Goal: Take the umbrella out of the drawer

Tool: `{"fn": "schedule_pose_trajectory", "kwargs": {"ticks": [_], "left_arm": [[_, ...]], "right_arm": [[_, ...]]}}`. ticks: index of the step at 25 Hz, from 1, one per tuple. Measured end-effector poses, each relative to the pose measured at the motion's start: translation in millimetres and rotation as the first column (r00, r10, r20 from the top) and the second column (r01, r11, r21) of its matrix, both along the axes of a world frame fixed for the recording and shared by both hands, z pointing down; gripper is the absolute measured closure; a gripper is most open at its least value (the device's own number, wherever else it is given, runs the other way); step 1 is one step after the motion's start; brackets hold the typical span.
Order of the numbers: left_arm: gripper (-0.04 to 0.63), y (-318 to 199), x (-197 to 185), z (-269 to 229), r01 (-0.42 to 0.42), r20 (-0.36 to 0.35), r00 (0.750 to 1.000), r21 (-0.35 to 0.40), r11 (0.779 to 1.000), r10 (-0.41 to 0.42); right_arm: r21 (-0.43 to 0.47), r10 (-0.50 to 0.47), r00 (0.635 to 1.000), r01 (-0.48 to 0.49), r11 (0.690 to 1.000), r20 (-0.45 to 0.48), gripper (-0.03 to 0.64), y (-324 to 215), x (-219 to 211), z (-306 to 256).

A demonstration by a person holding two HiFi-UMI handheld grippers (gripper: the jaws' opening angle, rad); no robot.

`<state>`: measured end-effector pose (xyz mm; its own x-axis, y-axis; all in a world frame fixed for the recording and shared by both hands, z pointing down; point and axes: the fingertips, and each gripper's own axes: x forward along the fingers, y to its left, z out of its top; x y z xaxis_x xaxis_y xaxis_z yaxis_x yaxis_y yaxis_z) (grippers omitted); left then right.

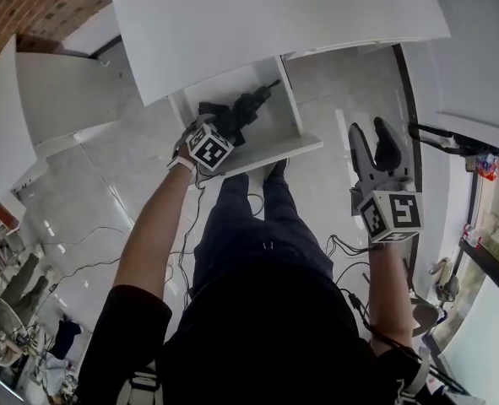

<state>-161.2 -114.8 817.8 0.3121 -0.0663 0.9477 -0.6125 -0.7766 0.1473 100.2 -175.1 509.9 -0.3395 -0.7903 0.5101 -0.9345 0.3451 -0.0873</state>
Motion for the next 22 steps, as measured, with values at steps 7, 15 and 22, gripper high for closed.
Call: {"fn": "schedule_pose_trajectory", "kwargs": {"ticks": [7, 15, 22], "left_arm": [[0.285, -9, 7, 33, -0.08, 0.062, 0.995, -0.024, 0.996, 0.081], [0.282, 3, 3, 74, 0.012, 0.138, 0.99, -0.194, 0.981, 0.015], [0.316, 1, 3, 74, -0.013, 0.201, 0.978, -0.178, 0.984, 0.05]], "right_arm": [[-0.051, 0.044, 0.999, -0.044, 0.998, -0.004, 0.42, 0, 10, 19], [-0.079, 0.101, 0.995, -0.1, 0.992, 0.014, 0.437, 8, 24, 31], [-0.084, 0.138, 0.99, -0.136, 0.987, 0.026, 0.446, 10, 41, 32]]}}
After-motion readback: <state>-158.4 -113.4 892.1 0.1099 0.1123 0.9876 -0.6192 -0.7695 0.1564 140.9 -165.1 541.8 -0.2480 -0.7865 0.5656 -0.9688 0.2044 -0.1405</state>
